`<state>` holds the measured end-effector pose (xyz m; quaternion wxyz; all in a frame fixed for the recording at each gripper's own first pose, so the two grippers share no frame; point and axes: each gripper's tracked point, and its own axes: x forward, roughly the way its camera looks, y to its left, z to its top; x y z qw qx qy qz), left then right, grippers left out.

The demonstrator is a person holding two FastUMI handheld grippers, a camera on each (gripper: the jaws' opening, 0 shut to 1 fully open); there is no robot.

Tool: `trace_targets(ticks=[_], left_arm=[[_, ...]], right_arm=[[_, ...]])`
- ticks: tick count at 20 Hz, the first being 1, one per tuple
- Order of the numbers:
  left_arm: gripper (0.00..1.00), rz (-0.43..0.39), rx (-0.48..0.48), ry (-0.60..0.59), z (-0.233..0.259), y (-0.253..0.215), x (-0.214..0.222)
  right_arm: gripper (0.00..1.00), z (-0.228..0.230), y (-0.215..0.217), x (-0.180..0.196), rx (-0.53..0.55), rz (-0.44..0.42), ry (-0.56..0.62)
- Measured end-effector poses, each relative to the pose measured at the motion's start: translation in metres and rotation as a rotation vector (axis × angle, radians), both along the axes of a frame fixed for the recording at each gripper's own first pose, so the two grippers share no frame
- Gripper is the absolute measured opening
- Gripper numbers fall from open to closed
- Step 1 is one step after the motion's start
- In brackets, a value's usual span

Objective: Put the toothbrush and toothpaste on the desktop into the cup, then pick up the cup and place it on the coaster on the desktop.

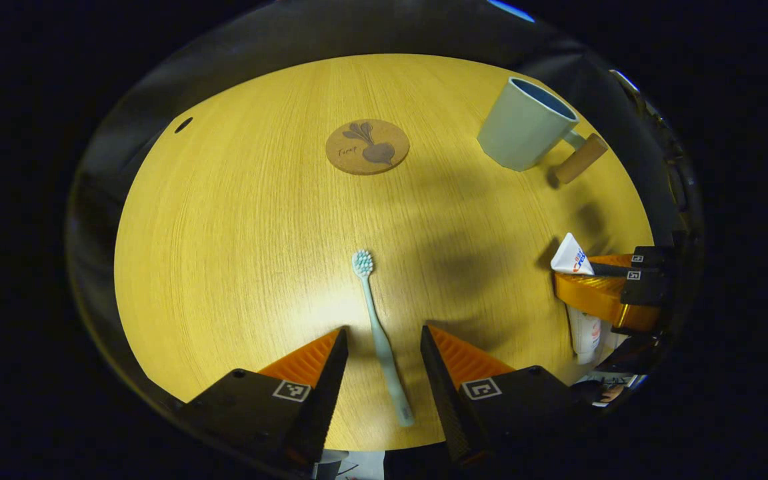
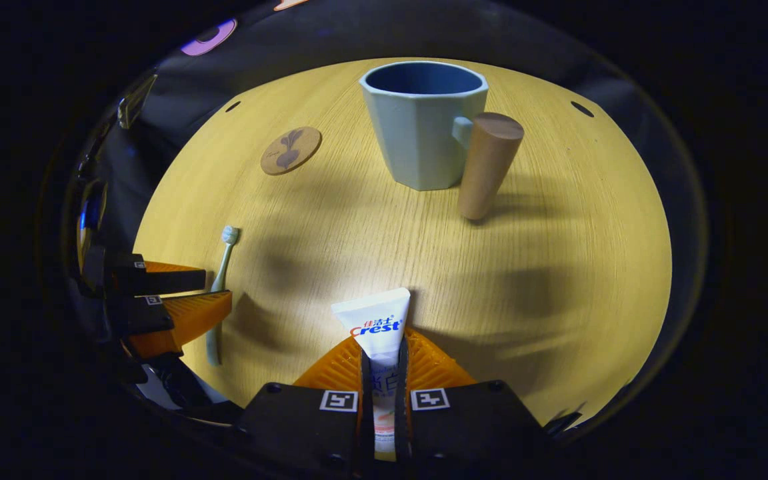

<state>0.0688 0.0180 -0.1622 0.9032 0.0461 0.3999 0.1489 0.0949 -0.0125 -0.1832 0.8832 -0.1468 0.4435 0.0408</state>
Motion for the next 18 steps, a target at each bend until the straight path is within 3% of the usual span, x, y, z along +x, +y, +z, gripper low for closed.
trace_targets(ticks=[8,10,18], left_arm=[[0.49,0.028,0.005,0.023,-0.009,0.0,-0.003],[0.4,0.021,0.019,0.028,-0.008,0.001,-0.002],[0.33,-0.006,0.035,0.064,-0.01,-0.003,0.0]], right_arm=[[0.15,0.0,0.0,0.001,0.008,0.015,0.007],[0.15,0.0,0.0,0.001,0.011,0.019,0.008],[0.14,0.0,0.001,0.001,0.021,0.024,0.016]])
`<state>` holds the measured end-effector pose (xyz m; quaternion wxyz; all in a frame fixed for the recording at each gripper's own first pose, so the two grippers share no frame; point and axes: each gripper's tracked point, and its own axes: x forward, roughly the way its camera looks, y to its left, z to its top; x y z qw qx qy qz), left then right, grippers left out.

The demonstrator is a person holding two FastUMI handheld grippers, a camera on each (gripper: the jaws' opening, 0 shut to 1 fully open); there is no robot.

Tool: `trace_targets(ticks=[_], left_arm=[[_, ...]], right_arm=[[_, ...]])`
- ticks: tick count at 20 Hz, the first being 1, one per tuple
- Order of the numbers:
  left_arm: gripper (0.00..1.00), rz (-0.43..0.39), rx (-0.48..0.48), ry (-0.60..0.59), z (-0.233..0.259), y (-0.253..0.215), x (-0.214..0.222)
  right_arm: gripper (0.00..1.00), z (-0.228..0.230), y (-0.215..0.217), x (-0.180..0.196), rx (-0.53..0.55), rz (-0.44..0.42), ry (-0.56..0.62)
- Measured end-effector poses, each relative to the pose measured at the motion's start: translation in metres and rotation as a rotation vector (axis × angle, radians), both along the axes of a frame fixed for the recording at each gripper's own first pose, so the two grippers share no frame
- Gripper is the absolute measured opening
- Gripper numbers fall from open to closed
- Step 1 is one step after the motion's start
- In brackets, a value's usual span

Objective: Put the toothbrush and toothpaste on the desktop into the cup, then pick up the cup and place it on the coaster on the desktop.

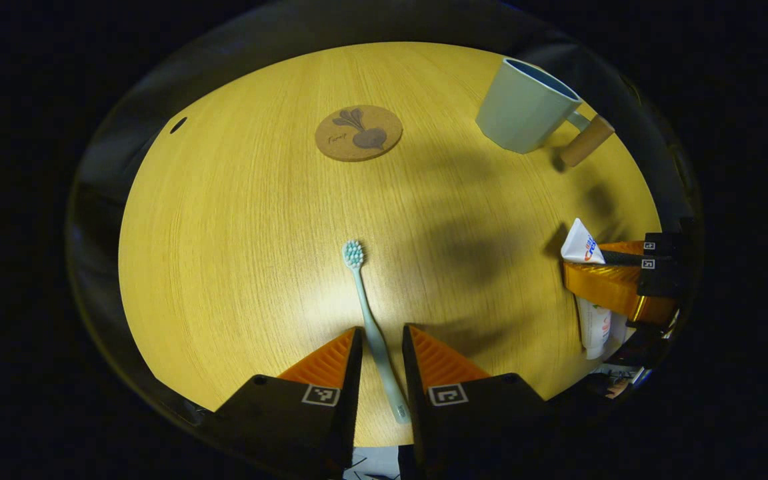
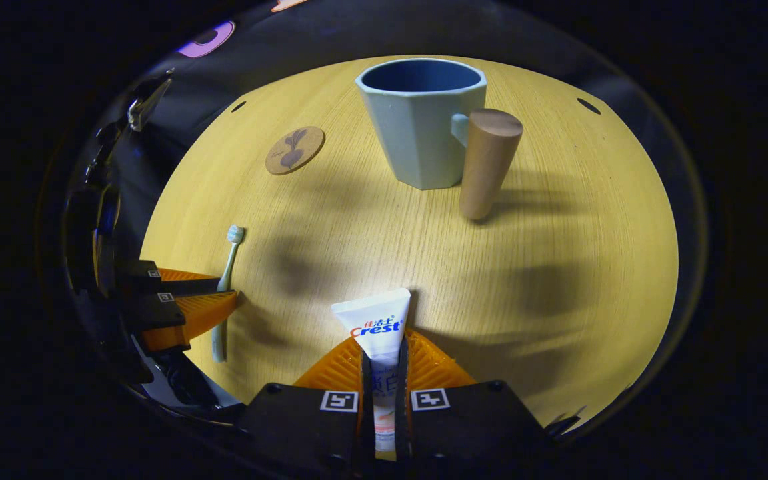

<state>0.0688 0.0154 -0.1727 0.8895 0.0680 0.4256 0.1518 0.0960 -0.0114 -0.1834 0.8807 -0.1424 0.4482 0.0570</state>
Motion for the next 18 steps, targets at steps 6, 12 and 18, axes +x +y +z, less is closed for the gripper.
trace_targets(ticks=[6,12,18], left_arm=[[0.05,-0.018,-0.009,-0.046,0.003,-0.001,0.001],[0.0,-0.03,-0.045,-0.103,0.005,-0.001,0.0],[0.0,-0.059,-0.107,-0.123,0.01,0.0,-0.01]], right_arm=[[0.14,0.0,0.0,0.0,0.001,-0.008,0.002],[0.14,0.001,0.0,0.0,-0.013,-0.015,-0.012],[0.1,0.003,-0.001,0.0,-0.061,-0.03,-0.055]])
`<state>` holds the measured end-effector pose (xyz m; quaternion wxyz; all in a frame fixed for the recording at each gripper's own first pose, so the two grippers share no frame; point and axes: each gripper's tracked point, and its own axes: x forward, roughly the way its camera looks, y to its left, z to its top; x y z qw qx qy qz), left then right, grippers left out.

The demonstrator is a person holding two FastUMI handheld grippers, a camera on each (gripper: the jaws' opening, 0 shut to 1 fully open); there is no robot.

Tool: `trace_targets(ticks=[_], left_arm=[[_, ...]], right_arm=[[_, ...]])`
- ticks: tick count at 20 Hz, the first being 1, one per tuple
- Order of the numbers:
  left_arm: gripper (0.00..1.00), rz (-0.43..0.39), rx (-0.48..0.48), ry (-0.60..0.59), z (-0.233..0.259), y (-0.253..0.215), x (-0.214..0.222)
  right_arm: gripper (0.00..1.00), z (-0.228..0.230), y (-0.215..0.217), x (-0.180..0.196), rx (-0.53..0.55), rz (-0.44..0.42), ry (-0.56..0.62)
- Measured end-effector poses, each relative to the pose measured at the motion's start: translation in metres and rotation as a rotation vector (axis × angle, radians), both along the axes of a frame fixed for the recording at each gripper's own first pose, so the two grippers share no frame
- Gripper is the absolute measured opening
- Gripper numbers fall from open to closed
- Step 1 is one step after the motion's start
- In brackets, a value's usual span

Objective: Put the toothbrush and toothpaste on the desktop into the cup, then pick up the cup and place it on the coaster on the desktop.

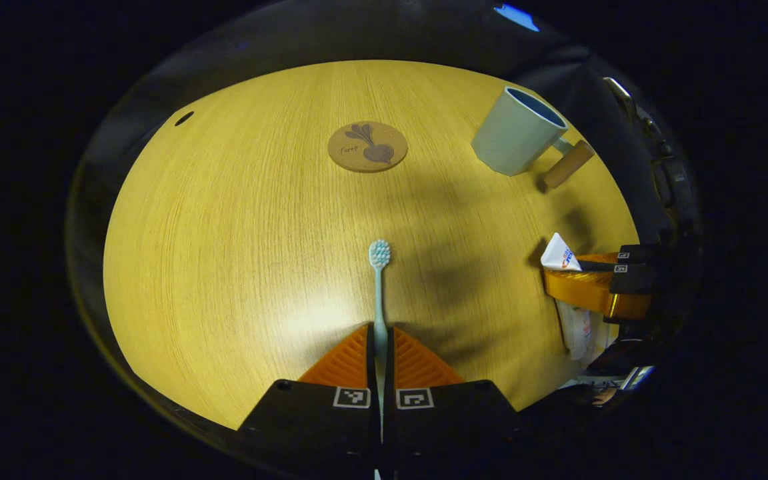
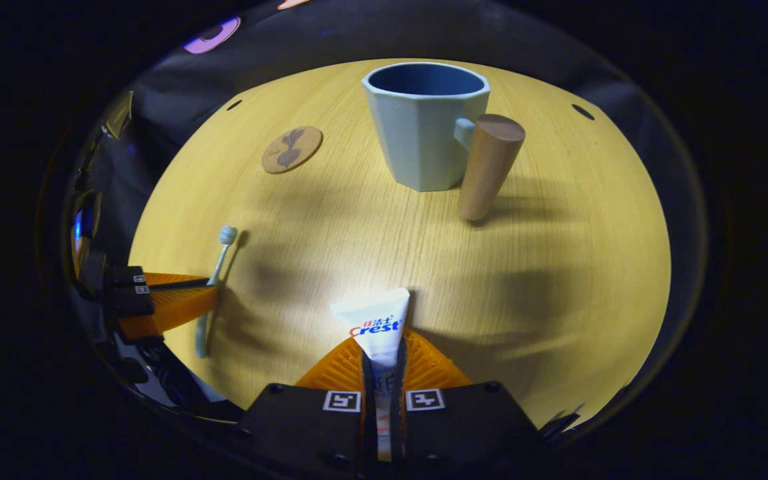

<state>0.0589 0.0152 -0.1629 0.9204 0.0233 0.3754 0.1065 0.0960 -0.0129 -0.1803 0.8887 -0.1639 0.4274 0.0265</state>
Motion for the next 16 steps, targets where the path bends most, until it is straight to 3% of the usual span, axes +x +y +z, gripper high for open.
trace_targets(ticks=[3,7,11,16], left_arm=[[0.0,-0.019,-0.019,-0.011,0.006,0.004,-0.007],[0.0,-0.041,-0.065,-0.047,0.016,0.009,-0.012],[0.0,-0.078,-0.062,-0.075,0.028,0.013,-0.016],[0.0,-0.107,-0.047,-0.167,0.053,0.016,-0.015]], right_arm=[[0.06,-0.001,0.0,0.001,0.033,-0.02,-0.017],[0.05,0.0,0.004,0.0,0.161,-0.084,-0.067],[0.05,0.029,0.002,0.004,0.205,-0.112,-0.238],[0.04,0.068,0.005,-0.002,0.25,-0.024,-0.445]])
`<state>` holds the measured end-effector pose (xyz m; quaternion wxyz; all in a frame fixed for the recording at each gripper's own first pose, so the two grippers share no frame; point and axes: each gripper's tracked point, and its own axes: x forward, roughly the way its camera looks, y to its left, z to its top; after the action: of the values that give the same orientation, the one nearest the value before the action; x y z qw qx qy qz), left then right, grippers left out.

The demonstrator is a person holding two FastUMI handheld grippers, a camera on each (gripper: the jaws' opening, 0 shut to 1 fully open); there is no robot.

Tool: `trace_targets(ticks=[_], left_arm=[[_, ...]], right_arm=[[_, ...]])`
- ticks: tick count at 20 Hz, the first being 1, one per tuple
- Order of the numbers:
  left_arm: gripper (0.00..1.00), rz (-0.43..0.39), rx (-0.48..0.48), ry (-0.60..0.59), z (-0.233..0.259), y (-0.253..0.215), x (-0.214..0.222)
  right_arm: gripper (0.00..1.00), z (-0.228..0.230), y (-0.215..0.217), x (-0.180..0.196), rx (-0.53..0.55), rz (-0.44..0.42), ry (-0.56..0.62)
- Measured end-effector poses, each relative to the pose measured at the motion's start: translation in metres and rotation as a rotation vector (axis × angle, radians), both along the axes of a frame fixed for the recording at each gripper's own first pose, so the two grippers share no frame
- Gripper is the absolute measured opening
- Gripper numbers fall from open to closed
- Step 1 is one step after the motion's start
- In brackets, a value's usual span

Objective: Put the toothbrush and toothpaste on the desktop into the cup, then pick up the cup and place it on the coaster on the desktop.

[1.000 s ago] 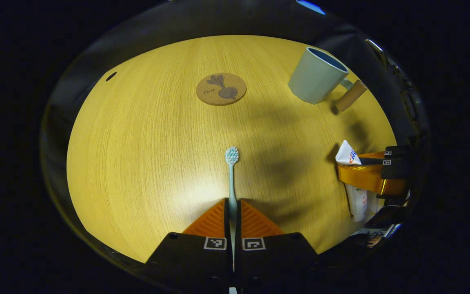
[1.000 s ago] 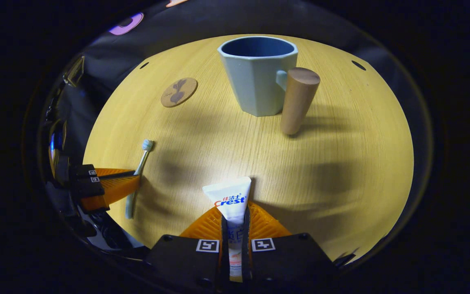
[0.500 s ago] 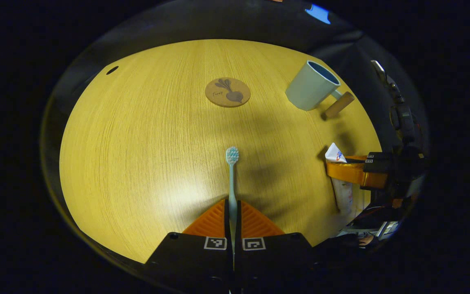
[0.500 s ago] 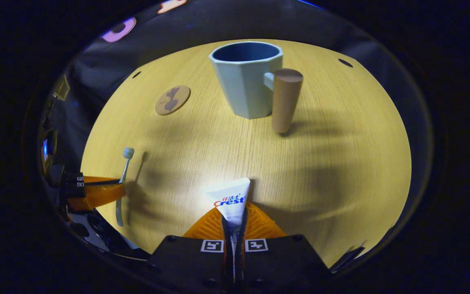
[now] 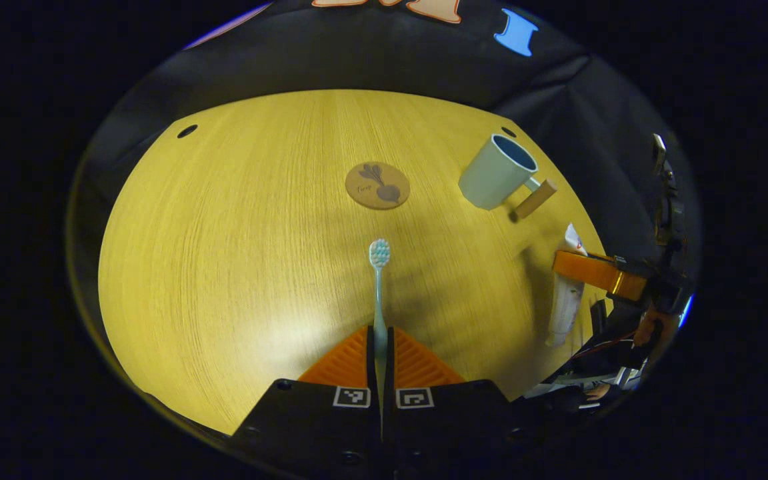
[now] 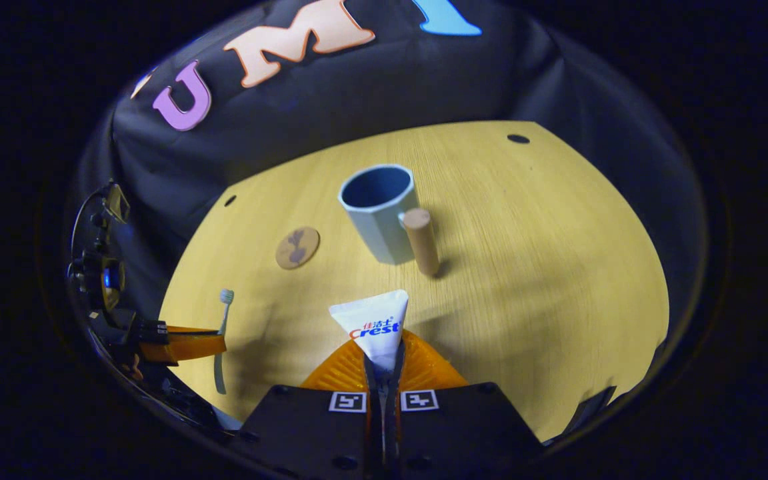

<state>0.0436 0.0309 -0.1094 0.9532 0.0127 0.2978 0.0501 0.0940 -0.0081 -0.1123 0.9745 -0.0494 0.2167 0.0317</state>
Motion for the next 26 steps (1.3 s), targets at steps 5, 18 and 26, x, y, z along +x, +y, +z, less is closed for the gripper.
trace_targets(ticks=[5,18,26], left_arm=[[0.0,-0.006,-0.004,-0.086,0.021,0.005,-0.002],[0.0,0.047,0.038,-0.379,0.08,0.039,0.001],[0.0,-0.025,0.088,-0.436,0.09,0.026,0.022]], right_arm=[[0.04,0.052,0.021,-0.01,-0.003,0.089,-0.18],[0.04,0.19,0.066,0.077,0.032,0.171,-0.619],[0.04,0.204,0.051,0.118,-0.087,0.088,-0.794]])
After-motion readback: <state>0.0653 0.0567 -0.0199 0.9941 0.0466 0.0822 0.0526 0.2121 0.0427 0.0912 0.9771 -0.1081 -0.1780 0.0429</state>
